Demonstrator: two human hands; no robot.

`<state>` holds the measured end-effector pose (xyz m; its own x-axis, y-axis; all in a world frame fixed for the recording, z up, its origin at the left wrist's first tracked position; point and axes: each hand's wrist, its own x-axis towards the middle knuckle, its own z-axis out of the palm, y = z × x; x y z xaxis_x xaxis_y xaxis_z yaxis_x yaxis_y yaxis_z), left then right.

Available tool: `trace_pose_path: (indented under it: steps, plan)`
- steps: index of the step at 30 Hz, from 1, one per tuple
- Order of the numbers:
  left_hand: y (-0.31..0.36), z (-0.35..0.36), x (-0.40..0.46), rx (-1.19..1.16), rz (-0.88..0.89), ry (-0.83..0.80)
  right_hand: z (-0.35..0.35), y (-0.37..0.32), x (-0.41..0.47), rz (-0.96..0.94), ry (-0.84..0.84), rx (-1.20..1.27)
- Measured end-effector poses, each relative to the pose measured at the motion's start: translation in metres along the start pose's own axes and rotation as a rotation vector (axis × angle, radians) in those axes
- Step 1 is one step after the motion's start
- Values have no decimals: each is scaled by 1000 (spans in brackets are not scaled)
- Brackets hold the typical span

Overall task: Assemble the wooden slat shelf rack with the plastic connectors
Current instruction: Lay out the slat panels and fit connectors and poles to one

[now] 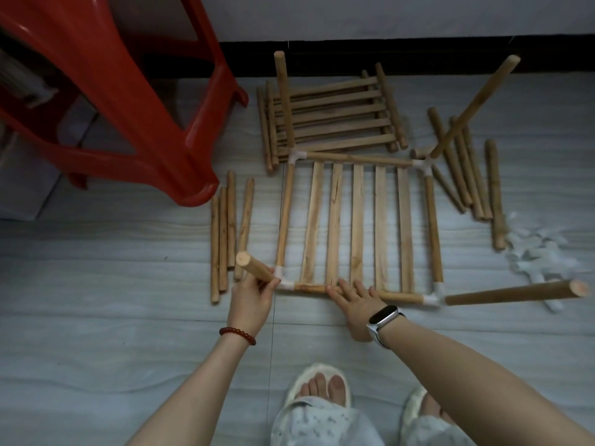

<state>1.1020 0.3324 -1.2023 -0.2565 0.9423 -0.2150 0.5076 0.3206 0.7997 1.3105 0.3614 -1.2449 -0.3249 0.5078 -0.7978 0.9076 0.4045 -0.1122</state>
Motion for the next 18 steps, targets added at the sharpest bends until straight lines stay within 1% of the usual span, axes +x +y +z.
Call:
trace_pose_path:
  steps: [4,8,10,15,18]
  plan:
    - [1,5,-2,75,3,52,-2,0,-1,2,-5,5]
    - [0,15,-7,83,-40,139,-1,-1,0,-4,-4,-3]
    - [-1,14,-4,106,-11,123,-2,-1,0,-5,-5,-2]
    - [-9,8,5,225,73,24,-3,2,-3,-19,-34,27]
    - [-11,11,5,205,32,5,-4,3,-2,-28,-49,59]
